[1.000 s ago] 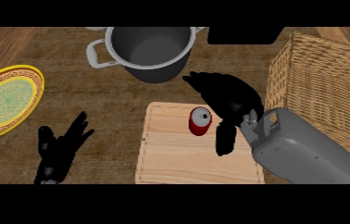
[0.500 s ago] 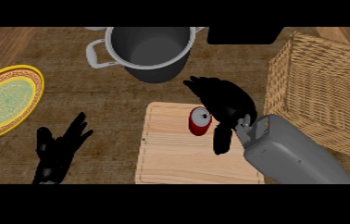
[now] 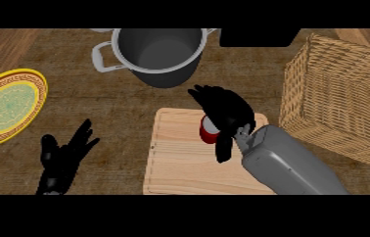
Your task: Pick the can from the cutting board and place it in the basket
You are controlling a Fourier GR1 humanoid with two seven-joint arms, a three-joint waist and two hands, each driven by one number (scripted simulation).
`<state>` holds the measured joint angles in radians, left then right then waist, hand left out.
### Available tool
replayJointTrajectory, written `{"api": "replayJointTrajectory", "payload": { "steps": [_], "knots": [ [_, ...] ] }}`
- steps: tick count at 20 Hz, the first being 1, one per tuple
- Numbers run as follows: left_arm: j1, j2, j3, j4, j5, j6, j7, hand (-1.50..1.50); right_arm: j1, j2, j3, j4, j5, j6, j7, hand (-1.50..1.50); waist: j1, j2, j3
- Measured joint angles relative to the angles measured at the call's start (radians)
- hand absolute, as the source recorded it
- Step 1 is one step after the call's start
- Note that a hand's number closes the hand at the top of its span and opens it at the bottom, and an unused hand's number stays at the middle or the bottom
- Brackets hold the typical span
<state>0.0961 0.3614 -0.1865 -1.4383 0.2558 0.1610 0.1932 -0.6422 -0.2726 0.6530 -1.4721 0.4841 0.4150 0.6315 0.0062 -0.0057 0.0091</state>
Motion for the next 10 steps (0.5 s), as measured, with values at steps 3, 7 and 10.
{"api": "replayJointTrajectory", "payload": {
  "steps": [3,7,10],
  "knots": [
    [0.007,-0.005,0.004,-0.015,-0.004,-0.003,0.008,0.00,0.003,0.011,0.001,0.040,0.036,0.012,-0.018,-1.50,0.000,0.001,-0.001],
    [0.003,-0.014,0.011,0.000,-0.019,-0.006,0.011,0.00,0.006,0.019,-0.012,0.069,0.057,0.057,-0.020,-1.50,-0.002,0.000,0.000],
    [0.005,-0.009,0.025,-0.008,-0.013,-0.024,0.020,0.00,0.044,0.029,-0.002,0.088,0.096,0.041,-0.042,-1.50,-0.002,0.000,-0.001]
  ]
}}
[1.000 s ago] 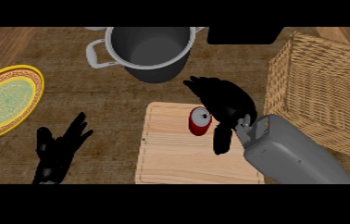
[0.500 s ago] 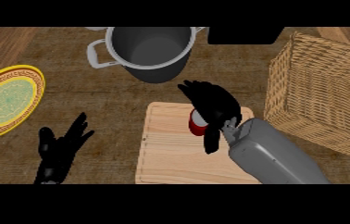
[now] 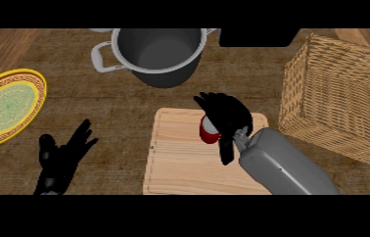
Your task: Pick the can from the cutting board and place it in the basket
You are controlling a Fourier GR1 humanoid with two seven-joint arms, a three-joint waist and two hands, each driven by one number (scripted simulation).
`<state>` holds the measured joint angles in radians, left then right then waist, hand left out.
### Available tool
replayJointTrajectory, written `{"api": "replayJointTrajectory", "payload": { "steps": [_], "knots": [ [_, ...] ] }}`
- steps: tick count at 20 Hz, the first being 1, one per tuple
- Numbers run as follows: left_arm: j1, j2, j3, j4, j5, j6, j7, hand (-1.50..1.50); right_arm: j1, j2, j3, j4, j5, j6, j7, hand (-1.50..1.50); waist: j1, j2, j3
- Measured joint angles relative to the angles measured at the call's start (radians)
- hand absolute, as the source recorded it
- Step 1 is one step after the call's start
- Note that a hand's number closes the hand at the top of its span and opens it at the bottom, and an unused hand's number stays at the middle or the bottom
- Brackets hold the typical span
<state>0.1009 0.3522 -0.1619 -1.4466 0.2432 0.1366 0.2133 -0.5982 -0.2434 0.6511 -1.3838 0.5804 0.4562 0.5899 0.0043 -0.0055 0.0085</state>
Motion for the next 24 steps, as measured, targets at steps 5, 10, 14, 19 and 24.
{"api": "replayJointTrajectory", "payload": {
  "steps": [5,10,14,19,24],
  "knots": [
    [0.000,-0.021,0.005,0.008,-0.027,0.008,-0.006,0.00,0.022,0.028,-0.008,0.054,0.058,-0.031,-0.053,-1.50,0.001,-0.001,0.002],
    [-0.012,-0.017,0.035,0.023,-0.024,-0.019,0.005,0.00,0.020,0.061,-0.032,0.093,0.102,-0.036,-0.086,-1.50,0.001,-0.001,0.002],
    [0.000,-0.028,0.043,0.017,-0.029,-0.031,-0.016,0.00,0.022,0.086,-0.046,0.131,0.135,-0.046,-0.109,1.50,0.001,-0.001,0.001],
    [-0.004,-0.033,0.049,0.020,-0.045,-0.032,-0.009,0.00,0.007,0.078,-0.019,0.160,0.207,-0.072,-0.188,1.50,0.002,-0.001,0.002],
    [-0.009,-0.041,0.058,0.023,-0.056,-0.034,0.010,0.00,-0.005,0.078,-0.017,0.179,0.268,-0.090,-0.243,1.50,0.001,-0.002,0.002]
  ]
}}
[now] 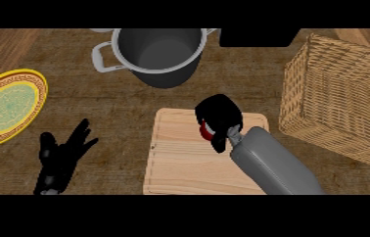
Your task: Pick the can from the cutting board and place it in the basket
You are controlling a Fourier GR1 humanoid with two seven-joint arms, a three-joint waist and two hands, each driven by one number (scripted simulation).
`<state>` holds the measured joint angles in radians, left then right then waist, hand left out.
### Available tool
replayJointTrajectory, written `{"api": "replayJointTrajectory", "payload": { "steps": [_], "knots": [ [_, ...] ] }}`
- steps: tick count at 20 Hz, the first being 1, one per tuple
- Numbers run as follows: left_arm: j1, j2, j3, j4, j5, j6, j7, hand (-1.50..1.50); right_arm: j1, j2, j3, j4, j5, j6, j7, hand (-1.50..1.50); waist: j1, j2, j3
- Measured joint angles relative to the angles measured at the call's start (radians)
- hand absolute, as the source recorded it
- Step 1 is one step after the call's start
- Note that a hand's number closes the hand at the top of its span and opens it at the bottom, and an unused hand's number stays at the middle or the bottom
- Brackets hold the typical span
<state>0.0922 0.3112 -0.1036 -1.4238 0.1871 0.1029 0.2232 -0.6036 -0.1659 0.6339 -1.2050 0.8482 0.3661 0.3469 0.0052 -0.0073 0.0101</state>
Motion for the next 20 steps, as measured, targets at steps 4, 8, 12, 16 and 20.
{"api": "replayJointTrajectory", "payload": {
  "steps": [4,8,12,16,20],
  "knots": [
    [0.008,-0.013,0.000,-0.006,-0.015,0.001,-0.007,0.00,0.014,0.025,-0.007,0.023,0.048,-0.039,-0.008,1.50,0.000,-0.003,-0.001],
    [0.026,-0.011,0.011,-0.020,-0.008,0.001,0.001,0.00,0.081,0.054,-0.065,-0.013,0.079,-0.092,0.176,1.50,-0.017,-0.009,-0.001],
    [0.040,-0.014,0.012,-0.022,-0.013,0.004,-0.003,0.00,0.160,0.086,-0.108,-0.071,0.139,-0.176,0.384,1.50,-0.030,-0.014,-0.001],
    [0.046,-0.008,0.020,-0.036,-0.008,0.001,0.011,0.00,0.250,0.115,-0.121,-0.228,0.186,-0.278,0.514,1.50,-0.037,-0.011,-0.001],
    [0.058,-0.010,0.023,-0.042,-0.004,-0.002,0.003,0.00,0.258,0.146,-0.183,-0.414,0.142,-0.479,0.550,1.50,-0.043,-0.013,0.000]
  ]
}}
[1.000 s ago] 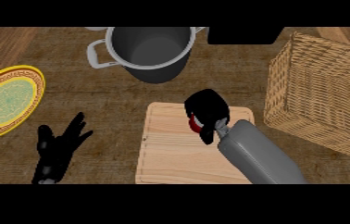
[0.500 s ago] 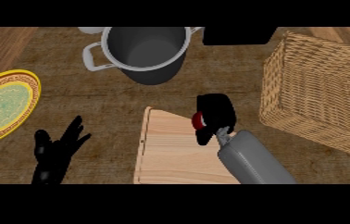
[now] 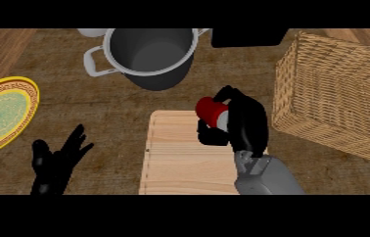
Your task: Pick the can from the cutting board and place it in the basket
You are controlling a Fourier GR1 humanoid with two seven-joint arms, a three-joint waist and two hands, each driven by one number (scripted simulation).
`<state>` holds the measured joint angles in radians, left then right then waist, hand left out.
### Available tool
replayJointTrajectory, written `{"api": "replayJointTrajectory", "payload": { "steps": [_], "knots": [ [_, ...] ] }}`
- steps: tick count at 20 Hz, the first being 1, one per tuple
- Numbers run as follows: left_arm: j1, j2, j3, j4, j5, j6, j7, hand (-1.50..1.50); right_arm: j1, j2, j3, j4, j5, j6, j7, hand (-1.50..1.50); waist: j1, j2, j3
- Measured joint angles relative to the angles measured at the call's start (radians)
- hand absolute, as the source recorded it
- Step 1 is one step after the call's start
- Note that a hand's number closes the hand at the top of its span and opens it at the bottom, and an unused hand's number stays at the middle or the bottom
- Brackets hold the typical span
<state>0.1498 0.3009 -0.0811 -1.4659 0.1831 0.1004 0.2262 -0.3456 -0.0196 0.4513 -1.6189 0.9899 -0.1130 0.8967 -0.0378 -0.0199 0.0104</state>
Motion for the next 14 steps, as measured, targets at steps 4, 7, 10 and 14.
{"api": "replayJointTrajectory", "payload": {
  "steps": [4,7,10,14],
  "knots": [
    [0.003,-0.001,0.007,0.002,0.000,-0.001,-0.010,0.00,-0.012,0.004,-0.048,-0.203,0.046,-0.061,0.046,1.50,0.000,0.001,-0.002],
    [0.000,0.003,0.008,0.006,0.000,-0.013,-0.021,0.00,-0.037,-0.001,-0.095,-0.348,0.076,-0.023,0.102,1.50,0.005,0.003,-0.003],
    [-0.010,0.003,0.011,0.009,0.001,-0.019,-0.009,0.00,-0.070,-0.027,-0.164,-0.464,0.097,0.051,0.145,1.50,0.011,0.005,-0.003],
    [-0.020,0.002,0.007,0.006,-0.006,-0.020,0.011,0.00,-0.152,-0.063,-0.293,-0.557,0.089,0.155,0.182,1.50,0.019,0.008,-0.004]
  ]
}}
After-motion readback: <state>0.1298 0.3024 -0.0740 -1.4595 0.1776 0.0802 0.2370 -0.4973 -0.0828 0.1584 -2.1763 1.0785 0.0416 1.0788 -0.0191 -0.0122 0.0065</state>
